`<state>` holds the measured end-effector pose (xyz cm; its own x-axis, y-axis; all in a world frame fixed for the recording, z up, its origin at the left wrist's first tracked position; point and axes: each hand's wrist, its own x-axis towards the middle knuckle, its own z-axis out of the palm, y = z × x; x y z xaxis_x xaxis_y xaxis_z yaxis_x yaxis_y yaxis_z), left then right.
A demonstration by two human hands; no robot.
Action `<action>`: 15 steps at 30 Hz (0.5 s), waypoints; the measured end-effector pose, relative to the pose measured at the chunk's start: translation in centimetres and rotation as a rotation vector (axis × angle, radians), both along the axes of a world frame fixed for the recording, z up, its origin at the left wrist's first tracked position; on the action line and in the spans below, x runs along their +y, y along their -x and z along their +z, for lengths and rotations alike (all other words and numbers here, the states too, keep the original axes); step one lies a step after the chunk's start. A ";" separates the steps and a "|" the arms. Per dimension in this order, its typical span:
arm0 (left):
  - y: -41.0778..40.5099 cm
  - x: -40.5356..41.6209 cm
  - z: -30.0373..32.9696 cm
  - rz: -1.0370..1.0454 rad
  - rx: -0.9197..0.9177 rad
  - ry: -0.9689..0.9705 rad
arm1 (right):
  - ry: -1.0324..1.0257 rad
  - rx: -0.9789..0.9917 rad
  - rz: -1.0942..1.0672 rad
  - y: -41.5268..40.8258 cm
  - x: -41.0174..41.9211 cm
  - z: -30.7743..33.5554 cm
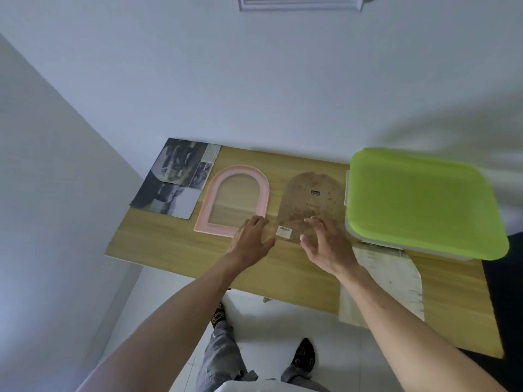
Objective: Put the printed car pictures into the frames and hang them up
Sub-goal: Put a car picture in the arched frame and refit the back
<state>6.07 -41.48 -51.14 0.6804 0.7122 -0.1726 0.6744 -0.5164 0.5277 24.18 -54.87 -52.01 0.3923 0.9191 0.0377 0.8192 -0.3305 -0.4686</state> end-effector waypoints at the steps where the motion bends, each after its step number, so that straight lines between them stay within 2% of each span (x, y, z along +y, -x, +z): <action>1: 0.8 1.4 0.2 0.013 -0.004 0.002 | 0.004 0.004 0.008 0.8 1.4 0.2; 8: 6.7 12.2 0.6 0.086 0.000 0.007 | 0.038 -0.056 0.052 7.2 11.9 1.0; 15: 12.9 22.0 0.2 0.077 0.105 -0.061 | 0.118 0.019 0.097 13.6 22.2 0.6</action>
<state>-6.85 -19.50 -50.94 0.6038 0.7728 -0.1954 0.7633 -0.4898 0.4212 10.60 -32.71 -51.37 0.3013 0.9502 -0.0795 0.8411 -0.3041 -0.4474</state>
